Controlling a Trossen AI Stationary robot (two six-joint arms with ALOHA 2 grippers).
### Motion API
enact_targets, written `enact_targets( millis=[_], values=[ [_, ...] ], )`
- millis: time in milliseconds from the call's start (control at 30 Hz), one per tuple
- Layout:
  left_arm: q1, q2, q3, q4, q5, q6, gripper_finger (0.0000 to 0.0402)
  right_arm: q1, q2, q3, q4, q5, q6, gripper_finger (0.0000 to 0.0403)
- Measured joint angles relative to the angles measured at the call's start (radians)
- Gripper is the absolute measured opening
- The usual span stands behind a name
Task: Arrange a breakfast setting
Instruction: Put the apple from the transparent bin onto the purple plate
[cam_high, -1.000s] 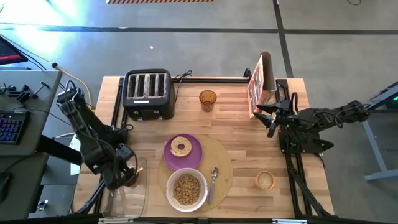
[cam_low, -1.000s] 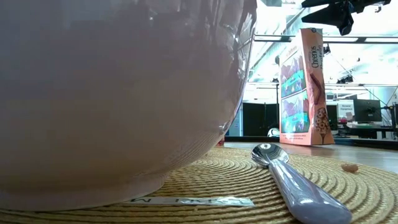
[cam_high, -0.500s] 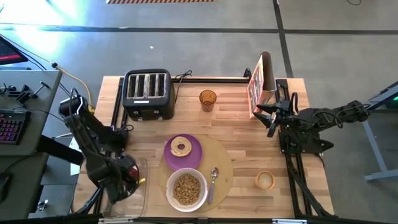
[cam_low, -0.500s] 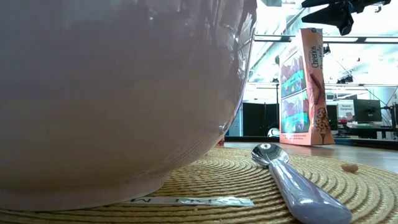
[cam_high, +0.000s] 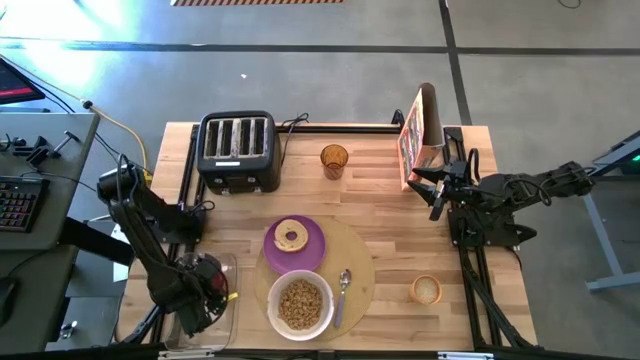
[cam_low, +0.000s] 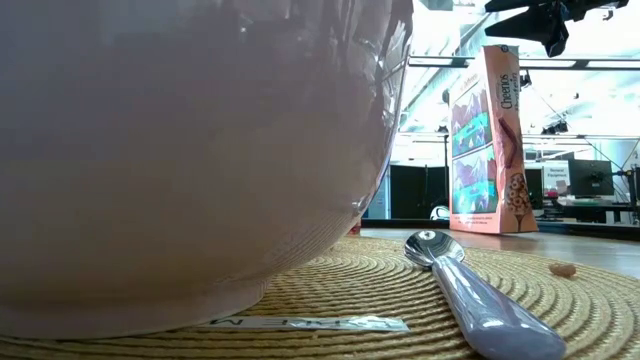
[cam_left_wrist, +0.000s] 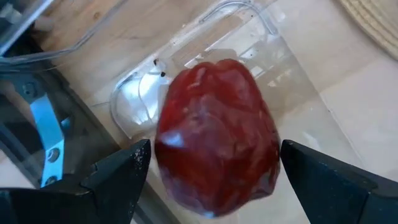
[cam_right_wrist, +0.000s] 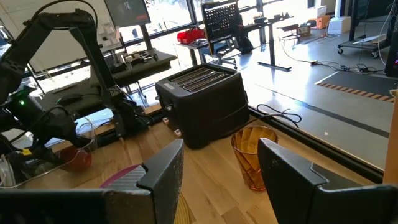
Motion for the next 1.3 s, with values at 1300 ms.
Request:
enact_targets(
  millis=[1300],
  values=[
    [0.002, -0.037, -0.090, 0.152, 0.006, 0.035, 0.0326, 0.000, 0.000, 0.000, 0.000, 0.000, 0.000, 0.0188]
  ],
)
